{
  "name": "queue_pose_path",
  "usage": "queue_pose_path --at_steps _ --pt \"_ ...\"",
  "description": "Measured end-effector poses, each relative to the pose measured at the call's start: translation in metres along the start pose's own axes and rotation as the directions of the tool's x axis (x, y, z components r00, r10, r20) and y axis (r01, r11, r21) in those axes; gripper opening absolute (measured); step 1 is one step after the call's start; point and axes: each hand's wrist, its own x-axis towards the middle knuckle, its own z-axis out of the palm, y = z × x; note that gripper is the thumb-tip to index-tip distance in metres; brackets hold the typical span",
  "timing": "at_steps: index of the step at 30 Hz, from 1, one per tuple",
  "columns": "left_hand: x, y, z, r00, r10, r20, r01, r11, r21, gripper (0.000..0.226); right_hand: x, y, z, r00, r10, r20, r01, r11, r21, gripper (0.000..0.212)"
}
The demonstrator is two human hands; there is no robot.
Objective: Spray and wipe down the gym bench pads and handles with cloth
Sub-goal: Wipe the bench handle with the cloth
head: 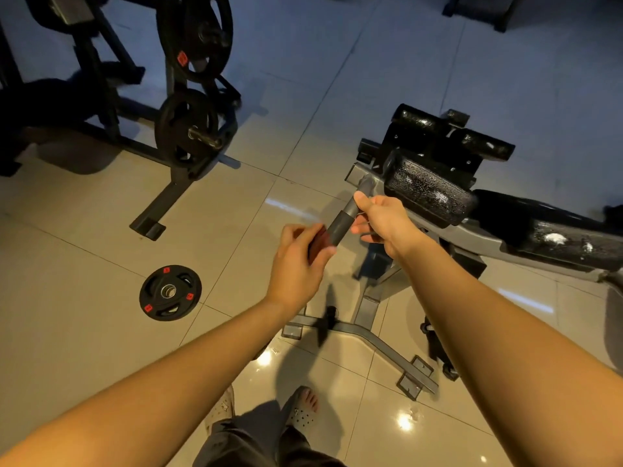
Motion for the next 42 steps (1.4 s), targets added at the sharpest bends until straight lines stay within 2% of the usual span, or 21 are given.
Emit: queue_pose_path --at_steps 4,7,10,13,18,21,25,31,33,35,39,42 --pt "0.047 0.014 0.012 0.998 -0.044 0.049 0.05 0.989 -0.142 0.053 0.0 -0.002 -0.001 1.0 -0.009 0.004 0.009 1.0 -0.011 0.03" --pt "0.021 -0.015 -0.01 0.98 -0.106 0.166 0.147 0.955 -0.259 0.051 0.002 0.002 -0.002 1.0 -0.005 0.013 0.006 1.0 -0.005 0.035" --pt "-0.023 -0.045 -0.038 0.954 -0.181 0.237 0.233 0.949 -0.214 0.04 0.003 0.005 -0.002 1.0 -0.005 0.016 0.005 1.0 -0.008 0.041" --pt "-0.023 -0.038 -0.042 0.97 -0.135 0.202 0.164 0.978 -0.131 0.041 0.003 0.006 0.0 1.0 -0.01 0.015 0.01 1.0 -0.007 0.043" --pt "0.04 0.009 0.002 0.994 -0.034 0.104 0.049 0.989 -0.143 0.045 0.0 0.001 0.002 1.0 -0.018 0.01 0.018 1.0 -0.008 0.033" --pt "0.039 0.002 0.002 0.992 -0.058 0.11 0.078 0.98 -0.185 0.042 -0.001 0.001 0.002 1.0 -0.013 -0.006 0.013 1.0 0.007 0.031" --pt "-0.012 -0.033 -0.031 0.961 -0.159 0.225 0.224 0.928 -0.298 0.04 -0.003 0.002 0.003 0.999 -0.035 -0.024 0.036 0.999 0.012 0.029" --pt "-0.105 -0.086 -0.086 0.881 -0.328 0.342 0.408 0.892 -0.194 0.044 -0.004 0.008 0.005 0.997 -0.054 -0.054 0.057 0.997 0.055 0.03" --pt "-0.111 -0.09 -0.1 0.857 -0.352 0.377 0.417 0.903 -0.106 0.042 -0.007 0.008 0.008 0.996 -0.047 -0.071 0.051 0.996 0.066 0.032" --pt "-0.105 -0.084 -0.109 0.864 -0.333 0.378 0.381 0.923 -0.057 0.038 -0.009 0.01 0.012 0.994 -0.032 -0.107 0.043 0.993 0.109 0.031" --pt "-0.078 -0.039 -0.114 0.904 -0.357 0.235 0.407 0.887 -0.22 0.043 -0.036 0.028 0.022 0.988 -0.039 -0.152 0.069 0.978 0.199 0.023" --pt "-0.055 -0.002 -0.101 0.889 -0.374 0.266 0.448 0.832 -0.327 0.037 -0.083 0.052 0.034 0.997 -0.076 0.003 0.074 0.98 0.186 0.025"
